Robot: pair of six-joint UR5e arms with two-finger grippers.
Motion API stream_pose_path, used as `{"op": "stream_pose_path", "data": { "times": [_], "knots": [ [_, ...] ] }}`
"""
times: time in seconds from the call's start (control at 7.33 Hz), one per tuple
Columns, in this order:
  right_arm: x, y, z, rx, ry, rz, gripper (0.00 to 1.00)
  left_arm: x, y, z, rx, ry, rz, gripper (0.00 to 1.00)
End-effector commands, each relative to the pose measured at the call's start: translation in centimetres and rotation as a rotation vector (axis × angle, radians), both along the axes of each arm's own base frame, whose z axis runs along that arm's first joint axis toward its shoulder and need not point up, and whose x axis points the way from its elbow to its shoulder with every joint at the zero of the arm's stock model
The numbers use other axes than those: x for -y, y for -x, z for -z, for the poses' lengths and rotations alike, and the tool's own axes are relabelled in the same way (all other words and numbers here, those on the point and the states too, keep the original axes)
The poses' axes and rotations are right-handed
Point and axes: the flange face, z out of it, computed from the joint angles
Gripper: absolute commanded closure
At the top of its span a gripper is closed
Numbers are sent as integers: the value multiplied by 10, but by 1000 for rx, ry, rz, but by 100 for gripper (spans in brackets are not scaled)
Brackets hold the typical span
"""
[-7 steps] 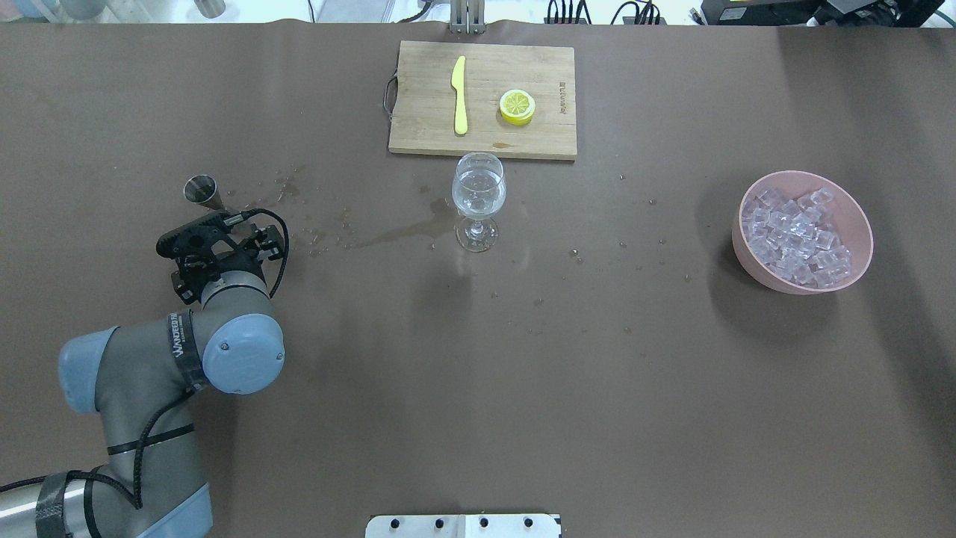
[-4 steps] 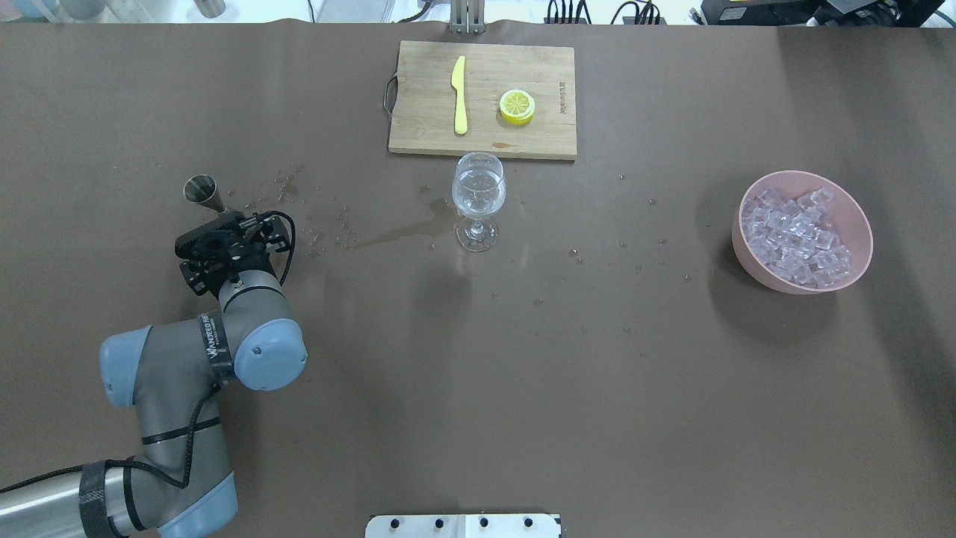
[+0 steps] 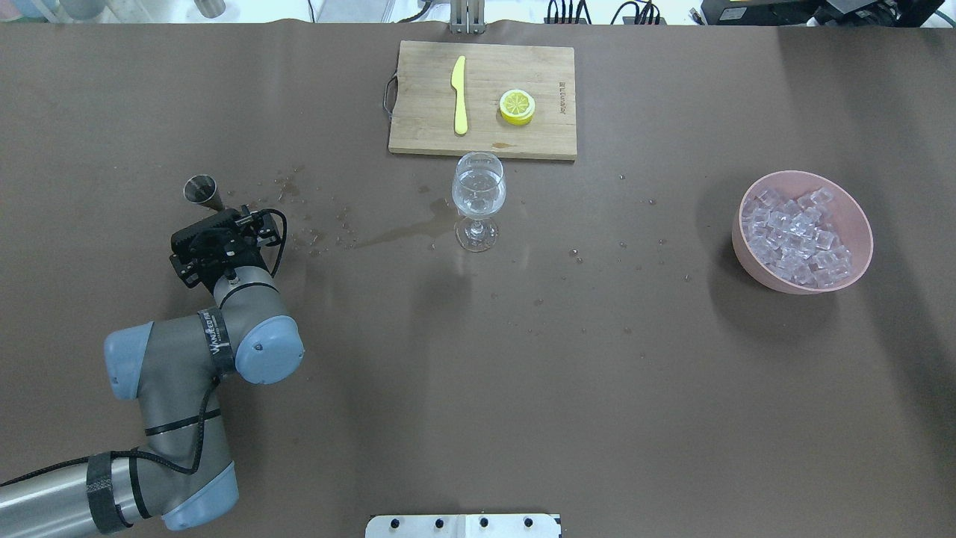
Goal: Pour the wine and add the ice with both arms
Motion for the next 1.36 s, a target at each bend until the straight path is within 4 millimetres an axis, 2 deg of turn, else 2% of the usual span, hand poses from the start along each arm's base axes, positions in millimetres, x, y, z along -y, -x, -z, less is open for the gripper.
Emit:
{"op": "stream_pose_path", "data": {
  "times": [0.0, 0.14, 0.27, 0.68, 0.82, 0.95, 1.09, 1.23],
  "knots": [
    [0, 0, 0, 4, 1, 0, 0, 13, 4, -21, 37, 15, 24, 2],
    [0, 0, 0, 4, 2, -1, 0, 17, 1, -15, 28, 11, 28, 2],
    [1, 0, 1, 4, 0, -1, 0, 21, -7, -22, 34, 17, 40, 2],
    [1, 0, 1, 5, -1, 1, 0, 36, -13, -19, 36, 20, 61, 3],
    [1, 0, 1, 5, -1, 1, 0, 37, -11, -21, 39, 21, 64, 12],
    [1, 0, 1, 5, -1, 1, 0, 38, -10, -21, 39, 21, 66, 30],
    [1, 0, 1, 7, -1, 1, 0, 40, -8, -21, 39, 21, 70, 50],
    [1, 0, 1, 7, -1, 1, 0, 40, -8, -21, 38, 22, 72, 83]
  ]
}}
